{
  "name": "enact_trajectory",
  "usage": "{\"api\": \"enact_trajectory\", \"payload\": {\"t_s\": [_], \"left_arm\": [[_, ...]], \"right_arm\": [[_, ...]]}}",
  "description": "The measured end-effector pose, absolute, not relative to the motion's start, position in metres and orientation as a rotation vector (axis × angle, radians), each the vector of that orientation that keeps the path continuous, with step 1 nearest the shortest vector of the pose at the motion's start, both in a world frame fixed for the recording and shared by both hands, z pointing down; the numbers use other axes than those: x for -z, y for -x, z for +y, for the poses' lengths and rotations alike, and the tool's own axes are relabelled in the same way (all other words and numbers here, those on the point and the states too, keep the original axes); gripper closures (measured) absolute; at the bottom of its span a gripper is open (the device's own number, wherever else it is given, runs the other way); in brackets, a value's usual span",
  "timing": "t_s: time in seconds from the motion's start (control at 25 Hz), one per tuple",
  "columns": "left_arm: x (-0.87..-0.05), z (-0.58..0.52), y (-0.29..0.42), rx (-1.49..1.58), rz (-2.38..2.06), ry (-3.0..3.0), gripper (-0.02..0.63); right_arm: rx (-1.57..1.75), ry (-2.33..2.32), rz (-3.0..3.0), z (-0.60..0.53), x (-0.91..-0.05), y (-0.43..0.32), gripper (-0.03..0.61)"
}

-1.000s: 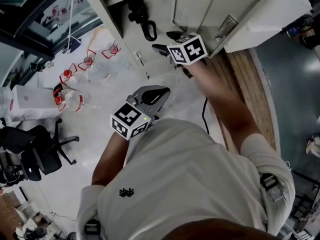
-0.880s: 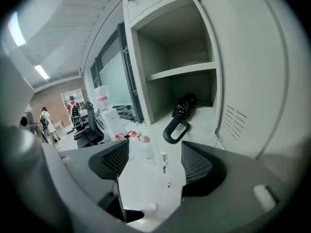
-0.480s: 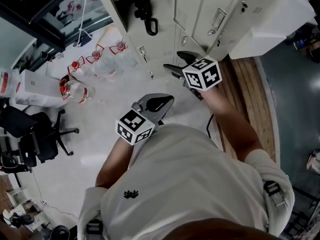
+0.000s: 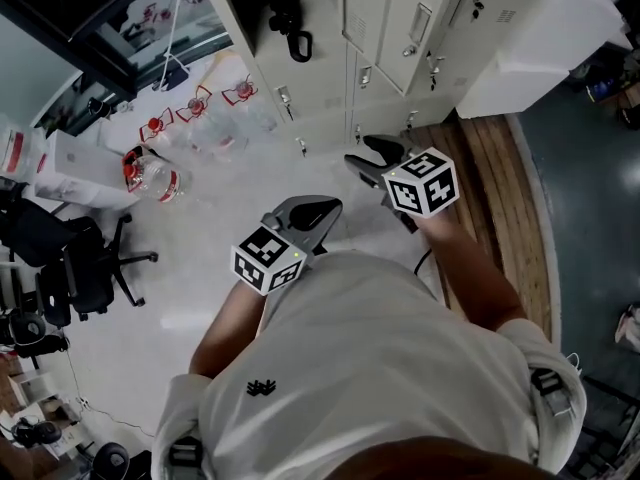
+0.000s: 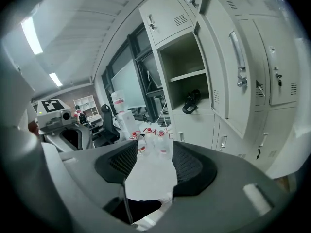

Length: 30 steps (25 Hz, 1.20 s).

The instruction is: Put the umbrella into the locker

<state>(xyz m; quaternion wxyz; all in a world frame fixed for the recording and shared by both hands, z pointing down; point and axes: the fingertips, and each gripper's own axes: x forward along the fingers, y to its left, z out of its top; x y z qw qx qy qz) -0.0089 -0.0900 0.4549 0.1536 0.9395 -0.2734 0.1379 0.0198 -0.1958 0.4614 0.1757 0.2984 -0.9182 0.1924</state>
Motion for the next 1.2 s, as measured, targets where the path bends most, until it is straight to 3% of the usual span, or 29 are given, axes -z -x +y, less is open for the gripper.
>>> {"api": "enact_trajectory", "payload": {"t_s": [1.2], "left_arm": [[-0.453,-0.058,-0.003,-0.400,-0.772,-2.711,0.560]], "right_arm": [[-0.493,-0.871,-2.635,-0.138,-0.443,-0.046,0.382]]}}
